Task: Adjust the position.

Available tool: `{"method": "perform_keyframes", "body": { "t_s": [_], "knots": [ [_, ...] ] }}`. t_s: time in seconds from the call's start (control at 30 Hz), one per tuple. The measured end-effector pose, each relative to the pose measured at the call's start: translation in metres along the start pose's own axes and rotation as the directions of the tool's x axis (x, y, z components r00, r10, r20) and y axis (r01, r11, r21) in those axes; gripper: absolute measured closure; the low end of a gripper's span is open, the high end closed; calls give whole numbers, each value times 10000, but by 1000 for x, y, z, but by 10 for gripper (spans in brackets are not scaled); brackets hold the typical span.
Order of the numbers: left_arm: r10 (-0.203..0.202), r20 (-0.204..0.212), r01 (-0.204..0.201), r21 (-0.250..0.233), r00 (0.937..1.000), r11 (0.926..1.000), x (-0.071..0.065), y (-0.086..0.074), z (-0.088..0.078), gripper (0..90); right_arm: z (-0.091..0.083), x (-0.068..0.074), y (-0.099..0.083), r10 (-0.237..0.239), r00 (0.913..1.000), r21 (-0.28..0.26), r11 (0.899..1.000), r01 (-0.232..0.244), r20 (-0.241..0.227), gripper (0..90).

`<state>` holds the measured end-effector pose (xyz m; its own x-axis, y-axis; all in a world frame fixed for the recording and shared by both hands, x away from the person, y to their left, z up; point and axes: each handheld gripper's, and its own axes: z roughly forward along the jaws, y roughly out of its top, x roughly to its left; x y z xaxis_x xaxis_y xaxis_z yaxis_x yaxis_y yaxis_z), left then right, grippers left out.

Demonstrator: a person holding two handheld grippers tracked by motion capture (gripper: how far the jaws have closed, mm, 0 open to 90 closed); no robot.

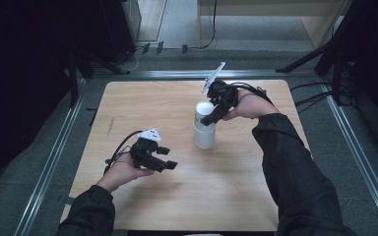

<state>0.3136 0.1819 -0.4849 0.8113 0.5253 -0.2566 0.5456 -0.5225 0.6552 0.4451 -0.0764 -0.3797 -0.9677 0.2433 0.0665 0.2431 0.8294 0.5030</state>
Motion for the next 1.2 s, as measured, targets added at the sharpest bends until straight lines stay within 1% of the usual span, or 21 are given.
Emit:
{"method": "perform_keyframes", "body": {
  "t_s": [0.17, 0.3, 0.53, 0.73, 0.77, 0.97, 1.13, 1.2],
  "knots": [
    [-10, 10, 10, -15, 10000, 10000, 0, 0, 0, 308, 2, 1, 6, -83, 10000, 139, 9999, 83, 2, 252],
    [39, -4, -39, 0, 10000, 10000, 0, 0, -1, 308, 2, 1, 7, -24, 10000, 120, 9999, 23, 55, 309],
    [37, -14, -37, -7, 10000, 10000, 0, 0, -1, 307, -1, 1, 8, 78, 9999, 169, 9998, -79, 66, 318],
    [-14, 4, 14, -7, 10000, 10000, 0, -1, -1, 306, -9, 2, 12, 191, 9998, 90, 9998, -191, 26, 320],
    [-36, 11, 36, -15, 10000, 10000, 1, -1, -1, 306, -15, 3, 14, 269, 9996, -7, 9996, -269, 49, 322],
    [-27, 20, 27, -17, 10000, 10000, 2, -1, -2, 299, -30, 7, 19, 284, 9996, -62, 9996, -283, 95, 325],
    [9, 45, -10, 53, 10000, 10000, 5, -3, -2, 298, -51, 12, 24, 393, 9988, -381, 9985, -382, 290, 327],
    [-50, 36, 49, 27, 10000, 10000, 5, -3, -2, 298, -61, 15, 26, 350, 9985, -389, 9987, -334, 412, 328]
  ]
}}
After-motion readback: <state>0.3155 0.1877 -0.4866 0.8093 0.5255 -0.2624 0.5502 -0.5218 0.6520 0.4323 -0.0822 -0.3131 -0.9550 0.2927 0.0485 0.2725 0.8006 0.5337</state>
